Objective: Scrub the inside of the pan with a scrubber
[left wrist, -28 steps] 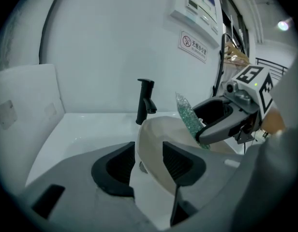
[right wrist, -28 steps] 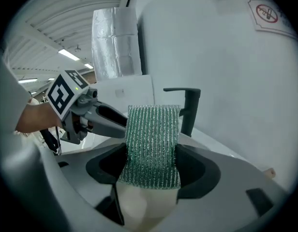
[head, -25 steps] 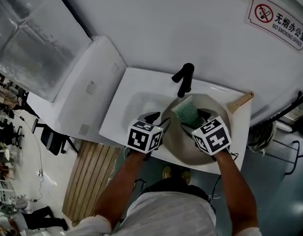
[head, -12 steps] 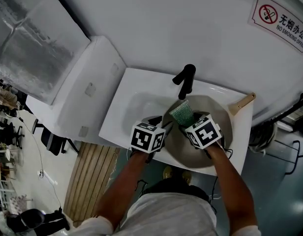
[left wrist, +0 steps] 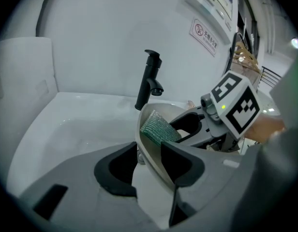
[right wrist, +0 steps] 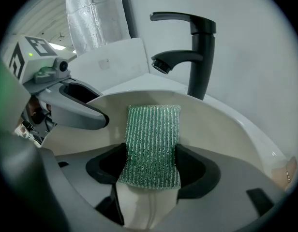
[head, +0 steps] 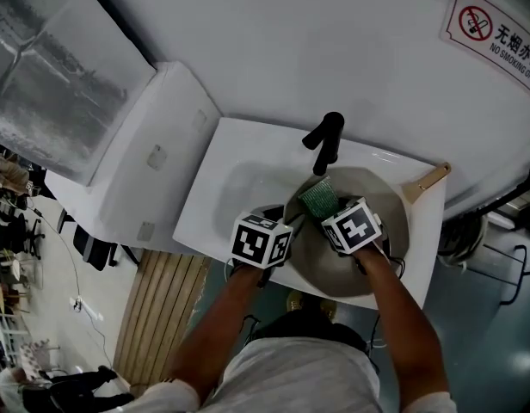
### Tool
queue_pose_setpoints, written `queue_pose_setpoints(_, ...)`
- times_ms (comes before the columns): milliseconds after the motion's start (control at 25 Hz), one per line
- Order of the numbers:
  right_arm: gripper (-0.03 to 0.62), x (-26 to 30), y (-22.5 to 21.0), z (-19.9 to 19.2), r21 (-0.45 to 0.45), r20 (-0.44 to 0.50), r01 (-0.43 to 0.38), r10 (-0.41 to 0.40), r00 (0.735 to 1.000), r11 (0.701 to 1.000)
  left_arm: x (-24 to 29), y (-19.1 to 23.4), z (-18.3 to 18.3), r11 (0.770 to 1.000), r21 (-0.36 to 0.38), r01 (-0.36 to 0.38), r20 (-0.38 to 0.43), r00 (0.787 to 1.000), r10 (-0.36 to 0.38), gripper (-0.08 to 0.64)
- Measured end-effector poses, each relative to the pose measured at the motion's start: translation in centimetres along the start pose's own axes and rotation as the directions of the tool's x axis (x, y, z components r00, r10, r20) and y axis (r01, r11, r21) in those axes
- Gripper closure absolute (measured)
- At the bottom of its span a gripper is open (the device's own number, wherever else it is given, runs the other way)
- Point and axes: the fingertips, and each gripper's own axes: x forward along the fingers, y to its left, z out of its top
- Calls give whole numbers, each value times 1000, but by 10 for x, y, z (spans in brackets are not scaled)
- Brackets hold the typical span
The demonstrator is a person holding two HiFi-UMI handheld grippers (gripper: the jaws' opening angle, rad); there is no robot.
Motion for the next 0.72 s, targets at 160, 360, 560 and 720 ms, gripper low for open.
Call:
queue_pose_setpoints(160, 288, 1, -16, -7, 21, -22, 35, -34, 999, 999, 0, 1, 0, 1000, -12, -7, 8, 1000, 7, 403)
queue_pose_setpoints(360, 288, -5, -37, -17, 50, -48, 87, -84, 995, 995, 0, 2, 1, 1000, -27, -14, 15, 1000, 15, 410)
queue_pose_setpoints(560, 288, -15, -57, -27, 83, -62, 132, -127, 990, 988, 0, 3, 1, 999, -35, -15, 18, 1000, 15, 412)
queue_pose_setpoints(720, 288, -24, -67, -32, 94, -66, 158, -152, 986, 983, 0, 4, 1, 999, -42, -14, 22, 1000, 15, 414)
